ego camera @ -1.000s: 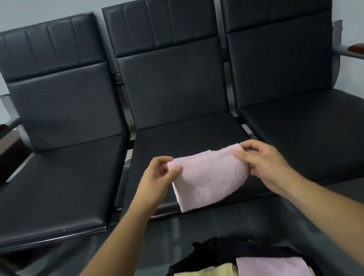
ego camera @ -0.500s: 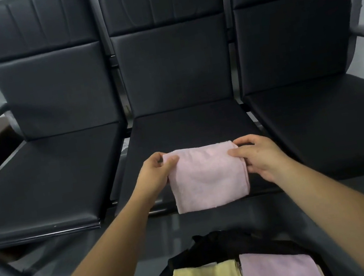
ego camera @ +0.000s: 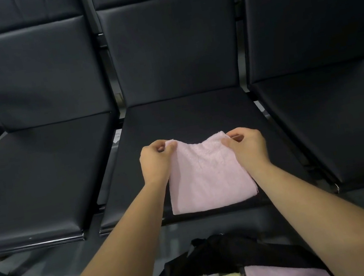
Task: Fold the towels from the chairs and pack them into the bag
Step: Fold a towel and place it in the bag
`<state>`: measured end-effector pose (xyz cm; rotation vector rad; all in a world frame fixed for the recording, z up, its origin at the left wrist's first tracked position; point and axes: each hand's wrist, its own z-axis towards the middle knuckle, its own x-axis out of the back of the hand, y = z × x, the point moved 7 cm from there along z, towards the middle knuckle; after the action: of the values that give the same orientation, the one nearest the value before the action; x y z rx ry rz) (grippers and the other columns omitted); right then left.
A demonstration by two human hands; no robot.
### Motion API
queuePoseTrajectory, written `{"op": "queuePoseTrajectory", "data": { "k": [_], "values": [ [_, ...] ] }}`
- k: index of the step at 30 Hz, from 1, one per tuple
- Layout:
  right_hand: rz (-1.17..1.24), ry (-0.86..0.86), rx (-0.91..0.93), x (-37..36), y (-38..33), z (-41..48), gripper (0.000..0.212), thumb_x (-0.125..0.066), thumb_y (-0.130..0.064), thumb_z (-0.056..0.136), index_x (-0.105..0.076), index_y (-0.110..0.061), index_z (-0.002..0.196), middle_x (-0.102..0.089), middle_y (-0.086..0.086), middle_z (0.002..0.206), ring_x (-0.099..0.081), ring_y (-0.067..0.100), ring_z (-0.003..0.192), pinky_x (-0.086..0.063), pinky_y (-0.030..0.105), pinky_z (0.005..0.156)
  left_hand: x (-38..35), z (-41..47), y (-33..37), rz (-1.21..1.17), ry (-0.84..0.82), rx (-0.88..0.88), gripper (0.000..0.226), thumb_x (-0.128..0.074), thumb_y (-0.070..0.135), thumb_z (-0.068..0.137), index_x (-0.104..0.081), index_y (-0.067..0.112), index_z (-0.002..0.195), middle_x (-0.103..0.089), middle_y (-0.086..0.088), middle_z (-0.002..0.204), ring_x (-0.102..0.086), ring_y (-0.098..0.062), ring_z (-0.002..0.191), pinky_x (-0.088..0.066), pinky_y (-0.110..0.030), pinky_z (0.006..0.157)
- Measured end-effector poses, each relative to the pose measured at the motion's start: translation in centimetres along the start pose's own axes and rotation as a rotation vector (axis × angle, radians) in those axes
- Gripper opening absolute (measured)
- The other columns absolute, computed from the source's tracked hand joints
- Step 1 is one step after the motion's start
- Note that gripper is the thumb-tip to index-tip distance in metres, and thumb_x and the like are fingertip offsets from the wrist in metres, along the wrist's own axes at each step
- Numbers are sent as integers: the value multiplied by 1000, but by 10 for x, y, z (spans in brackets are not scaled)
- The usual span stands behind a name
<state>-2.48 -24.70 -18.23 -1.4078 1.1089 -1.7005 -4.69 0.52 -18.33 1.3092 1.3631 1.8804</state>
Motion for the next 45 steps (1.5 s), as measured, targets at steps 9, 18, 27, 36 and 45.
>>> {"op": "queuePoseTrajectory", "data": {
  "k": [9, 18, 27, 36, 45],
  "values": [
    [-197, -132, -267, -8, -1, 11, 22, -74, -18, 90, -56, -11, 79, -55, 7, 73, -58, 18, 64, -52, 31, 56, -17, 8, -16, 425, -223, 222, 39, -73, 42, 90, -52, 9, 89, -56, -3, 85, -54, -17, 71, -42, -27, 56],
    [16, -348, -454, -12, -4, -15, 52, -83, -19, 85, -55, 0, 124, -63, 9, 103, -64, 23, 87, -50, 33, 67, -10, -26, 4, -154, -455, 123, 24, -65, 37, 97, -66, 29, 119, -74, 4, 113, -72, -19, 102, -59, -45, 93],
    [579, -495, -276, 12, -30, -74, 30, -73, -14, 92, -69, -8, 122, -76, 10, 115, -74, 26, 107, -57, 43, 95, 35, -70, 26, -399, -430, 68, 32, -72, 43, 91, -66, 31, 119, -73, 4, 118, -72, -23, 109, -58, -54, 94],
    [537, -431, -382, 31, -31, -167, 15, -75, -9, 90, -70, -11, 104, -78, 10, 100, -76, 25, 87, -61, 37, 71, 78, -142, 11, -271, -443, 78, 21, -66, 40, 95, -67, 29, 112, -74, -2, 114, -71, -29, 107, -59, -51, 91],
    [403, -301, -713, -9, 90, -258, 43, -75, 1, 87, -61, 10, 126, -67, 28, 120, -67, 42, 107, -55, 48, 89, 61, -217, -83, 109, -437, 265, 27, -60, 31, 96, -57, 16, 118, -64, -3, 113, -62, -27, 106, -56, -45, 92]
  ]
}}
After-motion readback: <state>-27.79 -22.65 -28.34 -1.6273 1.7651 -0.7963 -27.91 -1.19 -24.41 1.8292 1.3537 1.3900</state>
